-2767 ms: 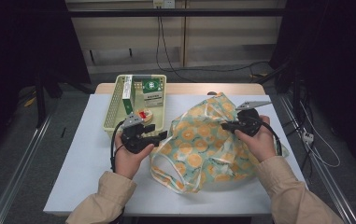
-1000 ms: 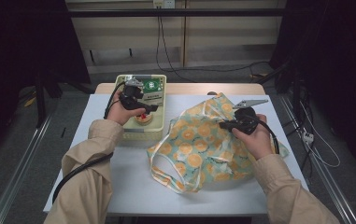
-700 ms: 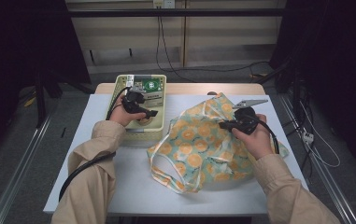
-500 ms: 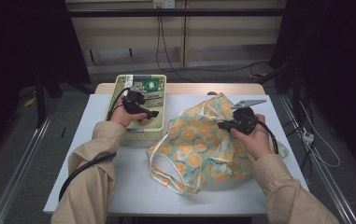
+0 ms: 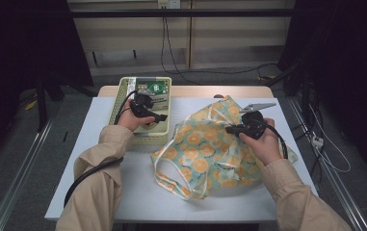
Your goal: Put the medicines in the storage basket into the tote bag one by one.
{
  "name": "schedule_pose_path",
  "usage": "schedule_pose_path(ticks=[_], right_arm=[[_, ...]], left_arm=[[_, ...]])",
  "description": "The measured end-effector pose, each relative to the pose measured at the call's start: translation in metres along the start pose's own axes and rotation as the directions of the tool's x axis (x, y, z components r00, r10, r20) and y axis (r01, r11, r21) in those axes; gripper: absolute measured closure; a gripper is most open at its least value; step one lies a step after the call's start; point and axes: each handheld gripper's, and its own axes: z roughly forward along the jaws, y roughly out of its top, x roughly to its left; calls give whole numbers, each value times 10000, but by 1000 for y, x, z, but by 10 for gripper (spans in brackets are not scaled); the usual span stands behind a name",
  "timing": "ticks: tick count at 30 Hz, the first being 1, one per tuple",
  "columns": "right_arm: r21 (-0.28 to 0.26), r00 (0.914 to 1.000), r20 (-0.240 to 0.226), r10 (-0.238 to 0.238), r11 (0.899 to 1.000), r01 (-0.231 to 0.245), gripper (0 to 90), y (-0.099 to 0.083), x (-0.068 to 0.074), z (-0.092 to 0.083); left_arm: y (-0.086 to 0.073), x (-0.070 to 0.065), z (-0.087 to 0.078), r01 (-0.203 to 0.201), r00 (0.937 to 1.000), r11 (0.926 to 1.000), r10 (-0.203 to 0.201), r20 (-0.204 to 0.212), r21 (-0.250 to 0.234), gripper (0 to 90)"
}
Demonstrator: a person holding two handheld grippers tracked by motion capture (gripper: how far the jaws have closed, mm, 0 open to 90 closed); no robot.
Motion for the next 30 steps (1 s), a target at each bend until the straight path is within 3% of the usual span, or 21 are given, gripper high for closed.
schedule_pose_path(ticks=[1,2,5,10,18,19,20,21,22,24,26,28,30], right_arm=[[-18,10000,-1,-19,10000,19,893,0,0,0],[-7,10000,-1,-5,10000,5,893,0,0,-1],[25,10000,12,-6,10000,6,893,0,-1,-2],[18,10000,17,37,10000,-37,893,-1,-2,-2],[89,10000,-20,-32,10000,32,893,-1,-1,1],[134,10000,-20,-24,9999,24,893,-1,-1,2],[156,10000,-6,-25,9999,25,893,-1,-1,2],[153,10000,-1,-25,9999,25,893,-1,-2,2],[160,10000,-4,-21,9999,21,893,-1,-2,2],[151,10000,21,-17,9999,16,893,-2,-3,3],[170,10000,34,39,9998,-40,893,-3,-3,3],[154,10000,35,24,9999,-24,893,-3,-3,2],[136,10000,33,31,9999,-32,893,-4,-3,2]], left_arm=[[-2,0,1,198,9996,9998,-197,-220,43,95],[-5,2,2,157,9998,9998,-155,-126,147,95],[-8,5,3,26,9992,9975,1,-391,699,99],[-12,12,0,-195,9968,9928,285,-753,1183,99],[-18,18,2,56,9929,9894,117,-1184,1450,99],[-18,17,4,133,9874,9884,109,-1581,1511,99],[-19,19,4,247,9930,9872,-60,-1178,1577,100],[-19,20,5,308,9940,9852,-124,-1091,1687,100],[-19,20,6,257,9911,9824,-9,-1332,1848,100],[-20,20,8,370,9938,9786,-148,-1101,2024,109],[-20,18,9,370,9917,9743,-84,-1285,2223,152],[-21,18,11,553,9928,9666,-265,-1171,2503,181],[-20,19,10,624,9932,9641,-344,-1113,2580,199]])
